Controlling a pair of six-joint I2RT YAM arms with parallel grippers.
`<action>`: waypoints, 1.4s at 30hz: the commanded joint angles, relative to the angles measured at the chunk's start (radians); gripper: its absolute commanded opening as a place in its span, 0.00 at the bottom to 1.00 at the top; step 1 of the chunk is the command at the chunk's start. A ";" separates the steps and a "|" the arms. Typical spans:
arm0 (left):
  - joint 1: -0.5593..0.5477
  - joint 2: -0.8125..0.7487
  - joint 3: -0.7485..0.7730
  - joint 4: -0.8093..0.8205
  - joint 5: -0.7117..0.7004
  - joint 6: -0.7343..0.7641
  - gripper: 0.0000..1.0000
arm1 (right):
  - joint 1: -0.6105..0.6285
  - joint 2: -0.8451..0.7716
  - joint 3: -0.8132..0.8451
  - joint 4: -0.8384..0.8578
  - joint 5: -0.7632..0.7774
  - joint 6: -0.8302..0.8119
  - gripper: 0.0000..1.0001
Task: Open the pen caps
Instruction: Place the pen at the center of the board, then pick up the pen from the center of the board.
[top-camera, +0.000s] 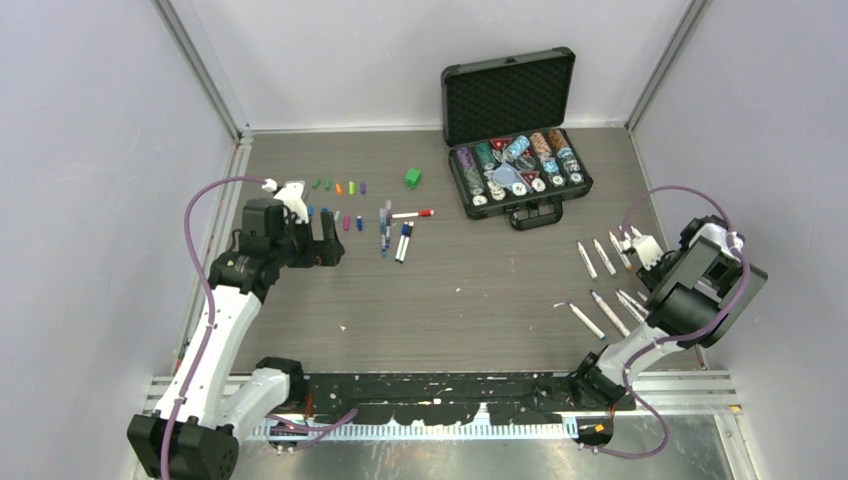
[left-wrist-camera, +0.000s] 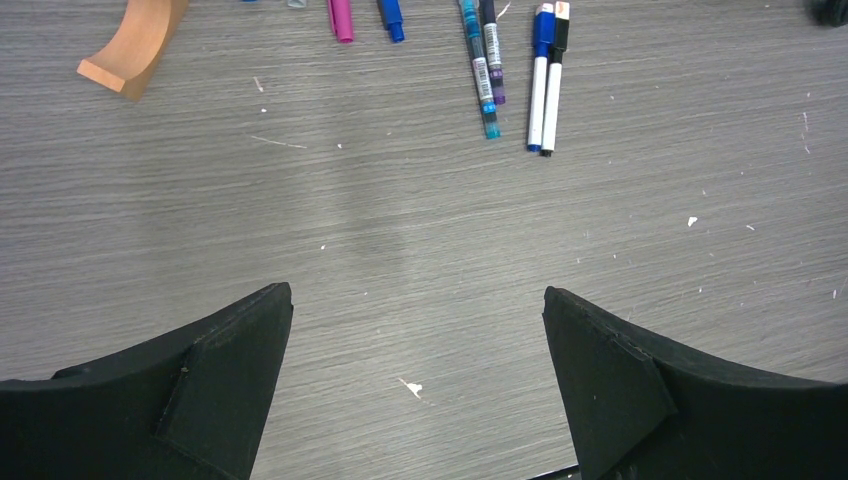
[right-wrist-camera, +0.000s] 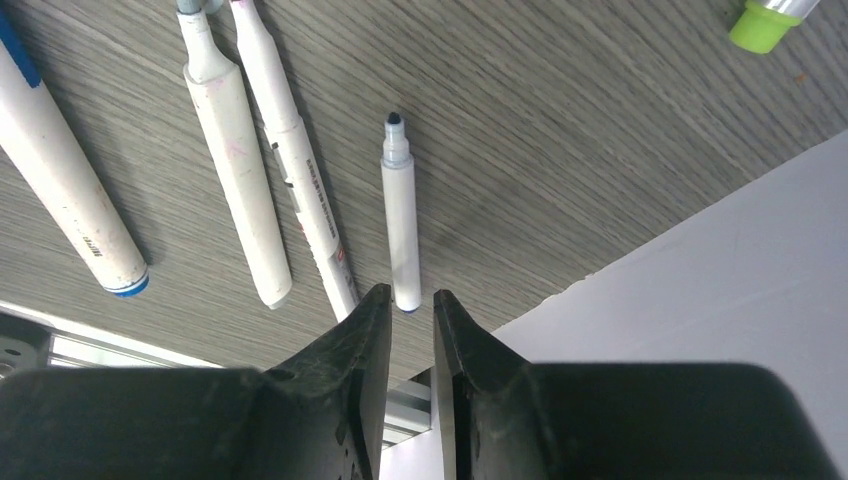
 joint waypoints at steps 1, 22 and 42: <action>0.002 -0.008 0.001 0.019 0.007 0.020 1.00 | -0.003 0.003 0.028 -0.017 -0.001 0.009 0.28; 0.003 0.014 -0.033 0.084 0.249 -0.214 1.00 | 0.058 -0.311 0.152 -0.321 -0.375 0.128 0.32; -0.120 0.175 -0.017 0.110 0.136 -0.276 0.96 | 0.248 -0.636 -0.011 -0.190 -1.252 0.865 0.47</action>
